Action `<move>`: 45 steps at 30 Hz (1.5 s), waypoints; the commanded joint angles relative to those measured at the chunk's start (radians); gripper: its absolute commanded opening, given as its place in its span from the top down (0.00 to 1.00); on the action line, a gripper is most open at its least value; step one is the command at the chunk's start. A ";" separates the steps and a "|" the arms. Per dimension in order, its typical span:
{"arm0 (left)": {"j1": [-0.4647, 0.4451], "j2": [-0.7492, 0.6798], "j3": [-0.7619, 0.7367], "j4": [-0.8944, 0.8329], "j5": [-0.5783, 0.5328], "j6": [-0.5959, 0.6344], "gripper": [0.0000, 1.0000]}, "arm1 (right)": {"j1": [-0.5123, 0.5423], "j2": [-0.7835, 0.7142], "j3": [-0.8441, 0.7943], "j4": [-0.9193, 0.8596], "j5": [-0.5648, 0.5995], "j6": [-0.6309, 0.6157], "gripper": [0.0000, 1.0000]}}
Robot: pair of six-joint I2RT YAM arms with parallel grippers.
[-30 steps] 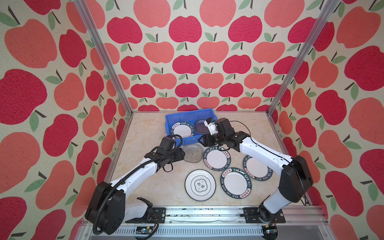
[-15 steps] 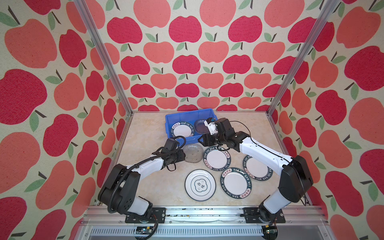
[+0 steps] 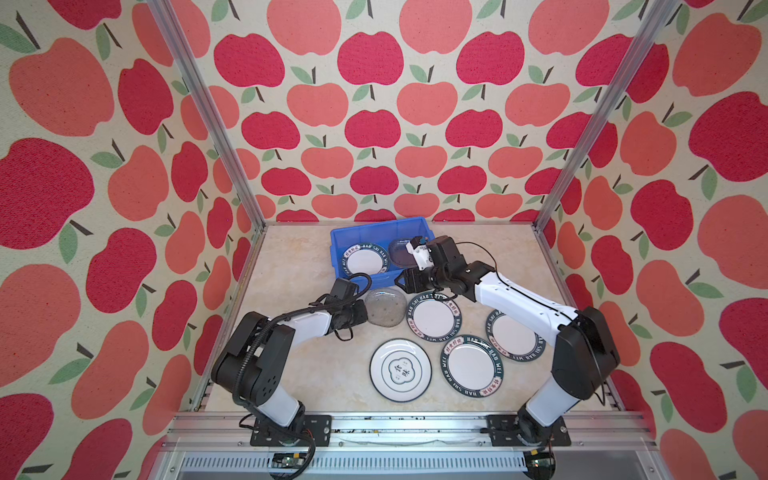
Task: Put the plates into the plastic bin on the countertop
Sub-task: 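Grip the glass plate's edge with the left gripper and lift it, then carry the glass plate over the bin with the left gripper and lower it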
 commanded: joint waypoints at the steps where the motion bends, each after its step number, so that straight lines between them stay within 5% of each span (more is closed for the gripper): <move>1: 0.011 0.039 0.026 0.032 0.020 -0.020 0.75 | 0.007 0.011 0.023 -0.024 -0.016 -0.012 0.35; 15: 0.017 0.022 0.036 -0.005 0.045 -0.027 1.00 | 0.007 0.000 0.019 -0.024 -0.009 -0.013 0.35; 24: -0.008 -0.308 0.014 -0.295 0.019 0.002 1.00 | 0.002 0.001 0.080 -0.026 0.002 -0.014 0.34; 30: -0.025 -0.495 0.216 -0.581 -0.076 0.016 1.00 | -0.059 -0.040 0.127 0.006 0.026 0.026 0.34; 35: -0.016 -0.349 0.416 -0.490 -0.124 0.047 1.00 | -0.122 -0.024 0.189 -0.006 0.013 0.033 0.34; 40: 0.006 -0.060 0.635 -0.327 -0.128 0.034 1.00 | -0.173 -0.034 0.192 -0.008 0.014 0.060 0.34; 45: 0.006 0.275 0.936 -0.339 -0.141 -0.032 1.00 | -0.204 -0.070 0.151 -0.007 0.018 0.051 0.33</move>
